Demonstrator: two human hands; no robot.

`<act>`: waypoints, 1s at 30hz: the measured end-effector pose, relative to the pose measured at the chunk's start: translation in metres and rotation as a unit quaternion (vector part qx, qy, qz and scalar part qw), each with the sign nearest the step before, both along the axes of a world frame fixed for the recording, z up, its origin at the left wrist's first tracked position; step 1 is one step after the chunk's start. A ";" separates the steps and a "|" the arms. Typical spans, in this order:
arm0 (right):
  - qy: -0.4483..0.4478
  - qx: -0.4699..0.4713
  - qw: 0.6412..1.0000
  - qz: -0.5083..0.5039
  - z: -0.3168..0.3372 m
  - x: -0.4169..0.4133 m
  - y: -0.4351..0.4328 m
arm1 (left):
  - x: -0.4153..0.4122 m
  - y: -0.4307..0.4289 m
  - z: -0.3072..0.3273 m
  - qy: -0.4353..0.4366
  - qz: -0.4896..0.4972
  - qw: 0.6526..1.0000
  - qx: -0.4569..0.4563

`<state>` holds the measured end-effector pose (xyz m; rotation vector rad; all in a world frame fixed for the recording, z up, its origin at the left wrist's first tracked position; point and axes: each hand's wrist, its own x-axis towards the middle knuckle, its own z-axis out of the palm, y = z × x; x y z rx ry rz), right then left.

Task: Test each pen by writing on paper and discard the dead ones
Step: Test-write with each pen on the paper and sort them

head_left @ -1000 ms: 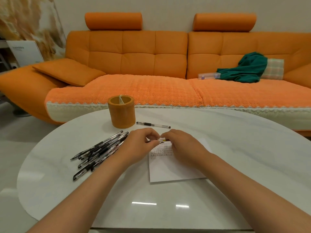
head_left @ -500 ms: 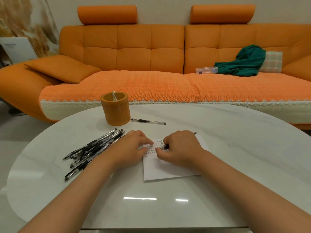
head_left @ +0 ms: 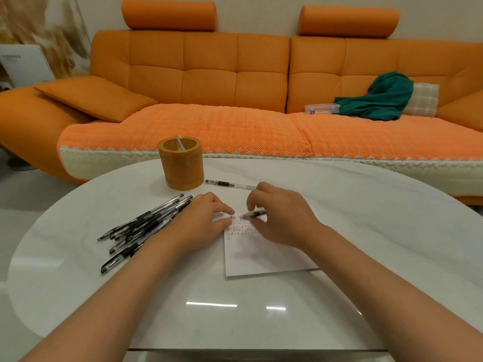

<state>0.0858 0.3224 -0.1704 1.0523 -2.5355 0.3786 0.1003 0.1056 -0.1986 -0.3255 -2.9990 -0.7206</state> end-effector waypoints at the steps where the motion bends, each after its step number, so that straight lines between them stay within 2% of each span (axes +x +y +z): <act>1: 0.015 -0.028 0.999 0.007 -0.001 -0.002 -0.001 | 0.001 -0.001 0.000 -0.007 -0.006 1.000 -0.003; 4: 0.038 -0.132 0.990 0.040 -0.001 -0.005 -0.003 | 0.002 -0.003 0.001 -0.017 -0.016 1.000 -0.011; 6: -0.001 -0.220 0.974 0.049 0.003 -0.002 -0.008 | 0.004 -0.003 0.001 -0.015 -0.017 1.000 -0.009; 8: -0.081 -0.305 0.948 0.046 0.006 0.002 -0.013 | 0.005 -0.004 0.002 -0.014 -0.020 1.000 -0.004; 11: -0.280 -0.377 0.881 0.055 0.007 0.008 -0.018 | 0.005 -0.006 0.004 -0.017 -0.025 1.000 0.003; 13: -0.397 -0.386 0.831 0.051 0.002 0.010 -0.019 | 0.005 -0.006 0.004 -0.019 -0.024 1.000 0.004; 16: -0.482 -0.355 0.801 0.029 -0.004 0.015 -0.021 | 0.005 -0.007 0.004 -0.019 -0.024 0.999 0.012; 22: -0.479 -0.282 0.831 -0.004 -0.012 0.020 -0.022 | 0.002 -0.009 0.003 -0.021 -0.027 0.999 0.027; 30: -0.457 -0.266 0.849 -0.003 -0.014 0.022 -0.027 | 0.002 -0.009 0.003 -0.026 -0.019 0.999 0.030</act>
